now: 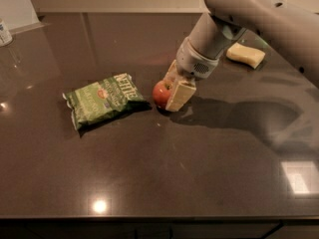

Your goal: Move apple near green jalapeno chip bag

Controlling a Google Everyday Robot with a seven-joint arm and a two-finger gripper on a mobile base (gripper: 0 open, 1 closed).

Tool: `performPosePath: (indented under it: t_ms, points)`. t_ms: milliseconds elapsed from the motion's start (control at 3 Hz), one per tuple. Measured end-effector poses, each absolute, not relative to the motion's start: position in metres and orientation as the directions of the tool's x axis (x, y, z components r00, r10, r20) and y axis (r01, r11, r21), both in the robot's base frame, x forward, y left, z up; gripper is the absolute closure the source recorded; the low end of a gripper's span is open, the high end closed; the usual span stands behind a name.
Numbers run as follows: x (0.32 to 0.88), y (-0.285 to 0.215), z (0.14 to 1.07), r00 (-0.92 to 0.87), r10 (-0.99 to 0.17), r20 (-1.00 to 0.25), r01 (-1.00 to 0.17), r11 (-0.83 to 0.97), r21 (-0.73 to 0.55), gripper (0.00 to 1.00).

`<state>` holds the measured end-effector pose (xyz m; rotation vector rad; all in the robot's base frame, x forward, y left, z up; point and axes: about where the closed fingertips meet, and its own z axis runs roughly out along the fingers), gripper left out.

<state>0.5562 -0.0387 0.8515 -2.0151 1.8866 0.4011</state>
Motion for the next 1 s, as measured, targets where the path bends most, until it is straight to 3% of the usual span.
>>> performPosePath:
  t_ms: [667,1000]
  points:
    - [0.5554,-0.0347,0.8497,0.074,-0.894,-0.442,-0.997,-0.057,-0.05,0.13]
    - [0.5553,-0.0336,0.8487,0.075,-0.894,-0.442,-0.997,-0.059,-0.049,0.0]
